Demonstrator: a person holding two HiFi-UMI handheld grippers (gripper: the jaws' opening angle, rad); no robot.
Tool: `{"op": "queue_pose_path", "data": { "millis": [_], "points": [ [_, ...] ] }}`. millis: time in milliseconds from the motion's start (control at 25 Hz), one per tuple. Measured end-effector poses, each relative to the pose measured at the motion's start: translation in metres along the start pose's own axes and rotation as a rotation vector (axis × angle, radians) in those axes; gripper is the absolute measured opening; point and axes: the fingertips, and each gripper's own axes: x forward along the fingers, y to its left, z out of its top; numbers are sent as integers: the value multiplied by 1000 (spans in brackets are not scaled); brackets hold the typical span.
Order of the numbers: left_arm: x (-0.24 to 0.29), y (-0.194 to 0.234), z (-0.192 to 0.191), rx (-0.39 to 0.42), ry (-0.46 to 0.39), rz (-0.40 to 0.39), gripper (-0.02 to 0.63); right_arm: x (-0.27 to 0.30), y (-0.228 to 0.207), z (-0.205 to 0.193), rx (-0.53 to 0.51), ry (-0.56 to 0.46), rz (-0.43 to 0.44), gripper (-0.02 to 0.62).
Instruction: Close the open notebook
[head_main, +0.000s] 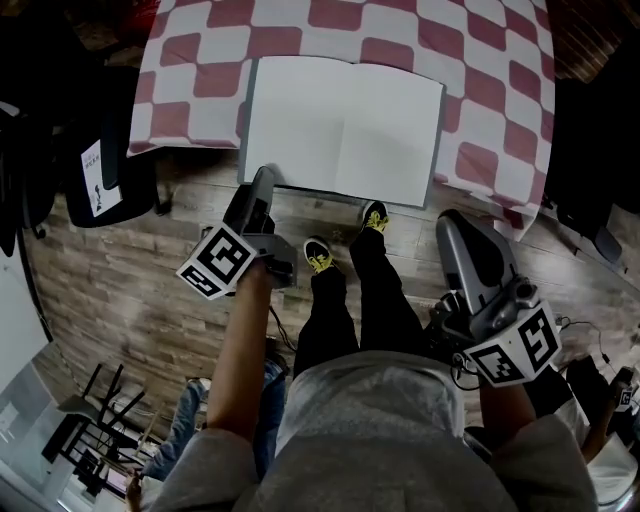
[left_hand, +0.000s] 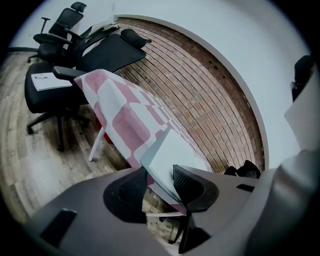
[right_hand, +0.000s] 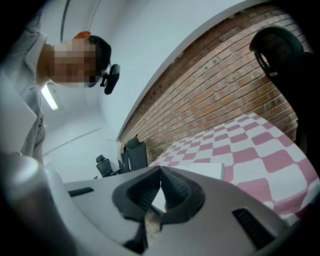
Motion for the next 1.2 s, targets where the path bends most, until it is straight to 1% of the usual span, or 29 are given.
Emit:
{"op": "queue_pose_path", "data": {
  "millis": [120, 280, 440, 640, 720, 880, 1200],
  "points": [
    [-4, -4, 3, 8, -13, 2, 126, -4, 2, 4, -2, -8, 0, 28],
    [-9, -14, 9, 23, -35, -15, 72, -8, 5, 8, -9, -17, 3, 28],
    [-15, -23, 12, 25, -47, -28, 52, -10, 12, 15, -21, -32, 11, 26],
    [-20, -30, 11, 26, -44, -43, 43, -17, 17, 24, -39, -54, 8, 28],
    [-23, -39, 17, 61, -54, -47, 41, -20, 19, 29, -43, -65, 5, 28],
    [-27, -48, 13, 111, -36, -57, 40, -28, 21, 39, -53, -93, -8, 28],
    [-35, -78, 12, 292, -24, -89, 40, -46, 27, 54, -75, -140, -32, 28]
  ]
}}
